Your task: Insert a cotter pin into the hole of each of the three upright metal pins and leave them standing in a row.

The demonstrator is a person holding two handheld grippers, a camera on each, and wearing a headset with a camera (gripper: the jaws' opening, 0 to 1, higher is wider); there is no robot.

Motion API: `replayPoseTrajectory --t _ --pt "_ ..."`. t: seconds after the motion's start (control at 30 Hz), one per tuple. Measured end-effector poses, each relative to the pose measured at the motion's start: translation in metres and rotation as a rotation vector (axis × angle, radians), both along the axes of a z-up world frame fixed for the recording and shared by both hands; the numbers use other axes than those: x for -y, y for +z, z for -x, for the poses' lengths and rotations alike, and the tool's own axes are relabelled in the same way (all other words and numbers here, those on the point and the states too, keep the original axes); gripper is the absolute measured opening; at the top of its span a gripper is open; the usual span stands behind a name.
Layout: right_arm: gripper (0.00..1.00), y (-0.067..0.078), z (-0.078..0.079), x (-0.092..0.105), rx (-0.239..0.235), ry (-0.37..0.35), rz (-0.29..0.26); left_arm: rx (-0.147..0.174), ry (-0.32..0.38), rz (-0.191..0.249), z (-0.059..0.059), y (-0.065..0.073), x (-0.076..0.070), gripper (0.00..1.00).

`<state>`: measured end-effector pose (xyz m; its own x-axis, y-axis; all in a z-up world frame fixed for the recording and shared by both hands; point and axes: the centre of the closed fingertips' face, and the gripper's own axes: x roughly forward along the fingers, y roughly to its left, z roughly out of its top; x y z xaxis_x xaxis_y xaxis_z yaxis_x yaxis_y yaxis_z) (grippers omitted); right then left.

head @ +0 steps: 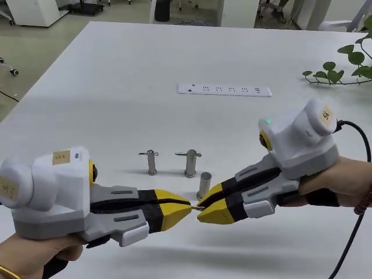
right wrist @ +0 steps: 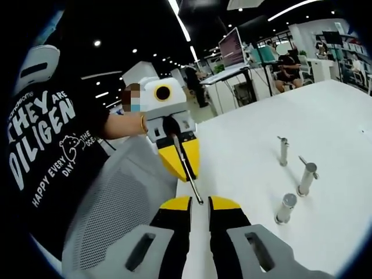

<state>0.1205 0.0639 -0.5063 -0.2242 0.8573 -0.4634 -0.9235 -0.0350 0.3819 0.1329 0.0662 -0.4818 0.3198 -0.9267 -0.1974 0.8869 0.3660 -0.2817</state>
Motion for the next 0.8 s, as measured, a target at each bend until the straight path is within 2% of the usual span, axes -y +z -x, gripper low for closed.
replayPoseTrajectory --t 0.1,0.27,0.4,0.47,0.63,0.73,0.8 --pt "0.04 0.001 0.001 -0.001 -0.002 0.003 -0.012 -0.001 -0.015 0.019 0.002 0.003 0.003 0.00" --pt "0.00 0.003 0.005 0.000 -0.005 0.026 -0.015 -0.007 -0.029 0.014 0.004 0.001 0.004 0.00" --pt "0.00 0.003 0.005 0.001 0.014 0.043 -0.010 -0.013 -0.032 0.016 0.005 0.000 0.005 0.00" --pt "0.00 0.003 0.005 0.002 0.028 0.053 -0.010 -0.013 -0.032 0.016 0.005 -0.001 0.005 0.00" --pt "0.00 -0.004 0.004 0.004 0.116 0.083 0.033 -0.020 -0.011 -0.004 0.002 -0.007 0.007 0.00" --pt "0.00 -0.006 0.001 0.006 0.140 0.084 0.052 -0.002 0.021 -0.025 -0.004 -0.011 0.005 0.04" --pt "0.00 -0.009 0.000 0.006 0.152 0.079 0.072 -0.004 0.028 -0.031 -0.005 -0.012 0.005 0.04"
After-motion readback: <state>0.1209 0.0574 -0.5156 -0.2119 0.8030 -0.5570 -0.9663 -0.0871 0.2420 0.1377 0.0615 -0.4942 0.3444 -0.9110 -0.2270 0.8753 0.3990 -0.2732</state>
